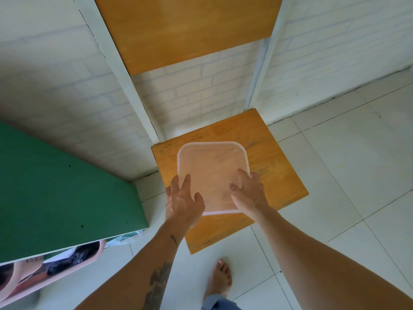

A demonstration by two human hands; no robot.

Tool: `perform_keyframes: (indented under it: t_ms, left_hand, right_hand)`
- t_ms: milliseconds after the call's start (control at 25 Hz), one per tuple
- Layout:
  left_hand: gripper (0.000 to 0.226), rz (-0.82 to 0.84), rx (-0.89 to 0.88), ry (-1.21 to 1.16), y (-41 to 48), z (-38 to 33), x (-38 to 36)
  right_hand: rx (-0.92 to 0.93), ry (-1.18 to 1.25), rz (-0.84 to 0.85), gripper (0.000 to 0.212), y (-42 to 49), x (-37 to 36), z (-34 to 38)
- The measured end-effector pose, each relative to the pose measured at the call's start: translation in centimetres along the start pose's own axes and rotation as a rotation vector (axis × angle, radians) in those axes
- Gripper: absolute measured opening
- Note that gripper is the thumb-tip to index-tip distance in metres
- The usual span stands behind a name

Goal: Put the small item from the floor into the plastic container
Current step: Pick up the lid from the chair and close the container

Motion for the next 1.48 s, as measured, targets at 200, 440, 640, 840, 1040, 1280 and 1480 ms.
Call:
perform_keyframes:
  t_ms: [200,440,640,840,1040,1280,1480]
  left_hand:
    - [0.055,-0.230,-0.204,-0.079,-2.6,-3.6,6.3]
    - [0.050,-0.364,-0.426,-0.140,-7.4,-8.0,17.1]
    - [0.051,-0.397,-0.465,-0.170,-12.4,-9.6,25.6]
    - [0.055,-0.451,-0.501,-0.202,-16.6,-10.1,33.1]
    - [0.056,-0.548,-0.496,-0.176,-18.5,-7.5,40.7]
    - [0.057,-0.650,-0.385,-0.134,-19.2,-0.7,48.3]
    - [0.058,-0.686,-0.254,-0.096,-18.7,4.6,51.9]
  right_hand:
    - [0.001,0.037,-0.227,0.047,-4.5,4.2,3.2]
    - [0.082,0.032,-0.416,0.046,-12.2,10.7,10.1]
    - [0.140,0.059,-0.568,0.041,-18.9,15.4,17.0]
    - [0.128,0.109,-0.716,0.038,-24.4,18.3,23.4]
    - [0.223,0.123,-0.795,0.033,-27.8,17.9,30.4]
    - [0.341,0.056,-0.758,0.038,-29.9,14.0,39.6]
    - [0.422,-0.008,-0.705,0.039,-30.2,9.7,45.2]
Point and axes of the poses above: each hand's wrist, its own y-axis towards the middle knuckle, its own x-axis out of the back of the hand, z = x × y, the point moved 2 cm from there along y, towards the middle knuckle, and after that the axes turned 8 degrees about -y, right-handed, at the moved point
